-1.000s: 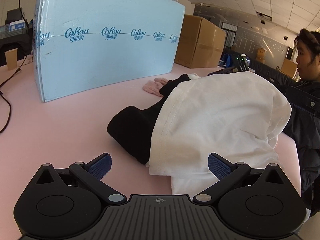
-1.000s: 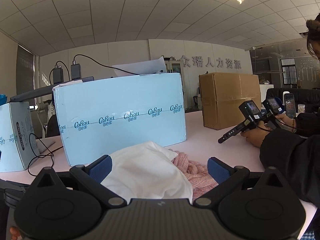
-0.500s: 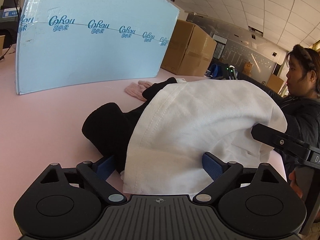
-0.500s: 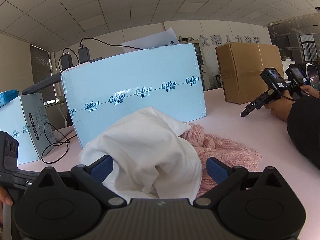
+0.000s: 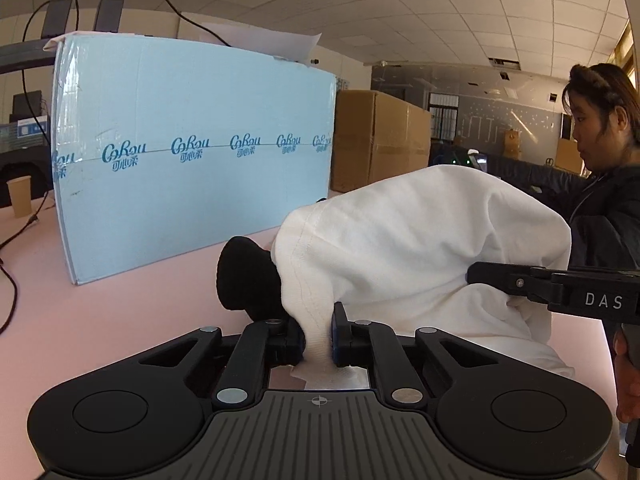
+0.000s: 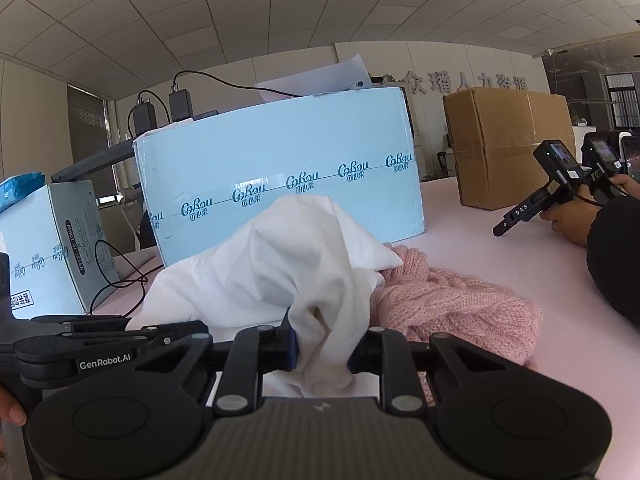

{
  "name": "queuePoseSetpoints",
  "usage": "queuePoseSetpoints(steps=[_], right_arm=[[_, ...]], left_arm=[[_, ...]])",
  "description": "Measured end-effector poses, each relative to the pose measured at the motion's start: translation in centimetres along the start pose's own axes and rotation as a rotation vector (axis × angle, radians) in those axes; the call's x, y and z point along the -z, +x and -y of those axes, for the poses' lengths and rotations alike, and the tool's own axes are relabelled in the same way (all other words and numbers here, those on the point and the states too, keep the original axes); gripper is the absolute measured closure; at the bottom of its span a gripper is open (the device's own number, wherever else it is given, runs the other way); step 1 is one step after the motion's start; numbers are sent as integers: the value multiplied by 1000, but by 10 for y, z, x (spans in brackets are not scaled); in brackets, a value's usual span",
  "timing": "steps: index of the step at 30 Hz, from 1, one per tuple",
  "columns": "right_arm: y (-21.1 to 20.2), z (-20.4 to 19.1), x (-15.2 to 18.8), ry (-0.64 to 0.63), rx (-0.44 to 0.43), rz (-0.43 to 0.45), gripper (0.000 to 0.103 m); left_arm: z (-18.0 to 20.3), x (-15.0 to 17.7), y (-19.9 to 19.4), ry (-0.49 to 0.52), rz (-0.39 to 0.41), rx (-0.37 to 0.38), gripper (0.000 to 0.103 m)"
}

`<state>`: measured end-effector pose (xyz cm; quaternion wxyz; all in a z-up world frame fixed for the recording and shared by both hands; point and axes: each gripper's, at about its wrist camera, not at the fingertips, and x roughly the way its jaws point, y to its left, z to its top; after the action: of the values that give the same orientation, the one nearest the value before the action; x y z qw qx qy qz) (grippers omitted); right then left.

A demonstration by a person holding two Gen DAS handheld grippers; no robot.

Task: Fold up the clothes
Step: 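Grasp the white T-shirt with both grippers and lift it off the pile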

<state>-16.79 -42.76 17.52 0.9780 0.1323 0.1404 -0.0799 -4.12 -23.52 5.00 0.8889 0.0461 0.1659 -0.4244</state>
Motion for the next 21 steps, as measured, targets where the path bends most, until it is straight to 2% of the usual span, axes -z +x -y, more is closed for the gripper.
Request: queuePoseSetpoints(steps=[4,11,17,21], right_arm=[[-15,-8,-12,9,-40,39,80],[-36,-51,-35,-48,-121,127,81],[-36,-97,-50,-59,-242,152,81],[-31,-131,-53,-67,-329,143,81]], left_arm=[[3,-15,-8,-8,26,-7,93],[-18,-38,-58,-23,110,-63,93],[-48,-51,-114,-29,165,-164,92],[-73,-53,-156,-33,181,-260,92]])
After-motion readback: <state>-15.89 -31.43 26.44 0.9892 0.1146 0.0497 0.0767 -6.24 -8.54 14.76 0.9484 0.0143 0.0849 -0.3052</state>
